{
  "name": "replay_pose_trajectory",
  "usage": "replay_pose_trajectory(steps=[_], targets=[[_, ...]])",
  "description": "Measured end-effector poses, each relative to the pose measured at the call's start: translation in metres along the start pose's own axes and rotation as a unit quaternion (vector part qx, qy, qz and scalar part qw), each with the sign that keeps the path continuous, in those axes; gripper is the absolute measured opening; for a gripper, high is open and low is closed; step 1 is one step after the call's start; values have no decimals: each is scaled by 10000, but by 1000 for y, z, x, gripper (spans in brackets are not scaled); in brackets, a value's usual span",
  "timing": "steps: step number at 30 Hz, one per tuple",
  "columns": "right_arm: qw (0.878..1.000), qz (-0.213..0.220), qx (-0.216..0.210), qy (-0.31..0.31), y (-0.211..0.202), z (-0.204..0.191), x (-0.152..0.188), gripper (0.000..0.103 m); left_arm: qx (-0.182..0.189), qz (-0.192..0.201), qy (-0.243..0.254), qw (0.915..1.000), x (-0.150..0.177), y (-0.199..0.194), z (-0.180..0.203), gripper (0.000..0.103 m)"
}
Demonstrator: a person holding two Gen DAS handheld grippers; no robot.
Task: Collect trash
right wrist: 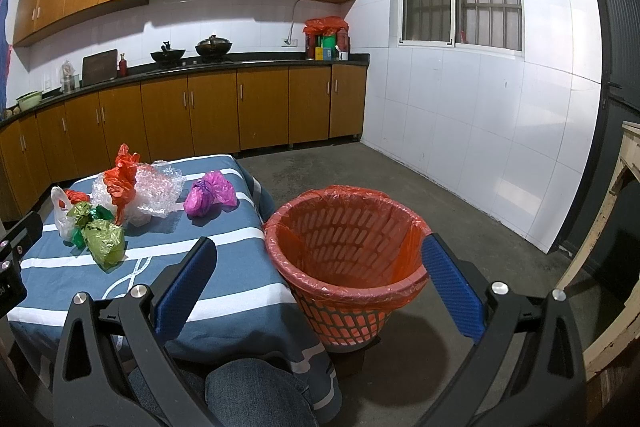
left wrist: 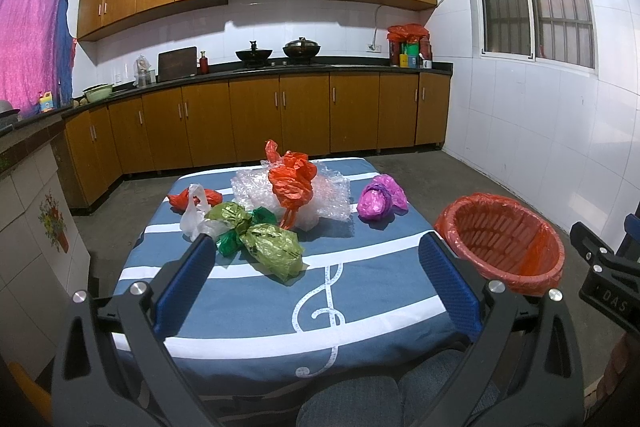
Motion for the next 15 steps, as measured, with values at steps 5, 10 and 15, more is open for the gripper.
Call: replay_pose_trajectory(steps=[5, 10, 15], targets=[[10000, -1, 0, 1, 0, 0, 0, 101, 1, -1, 0, 10000, 0, 0, 0, 99], [10000, 0, 2, 1, 1, 1, 0, 101, -4, -3, -2, 10000, 0, 0, 0, 99], [10000, -31, 10, 15, 4, 3, -1, 101, -21, -32, -25, 10000, 2, 3, 0, 99]])
Point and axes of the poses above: each gripper's, at about its wrist camera, not at the fingertips, and y roughly the way its jaws point, z to its right, x to its underside, the point moved 7 cm from there along y, roughly the way its jaws point, and after that the axes turned 14 degrees about -z, right-handed, at the moved point
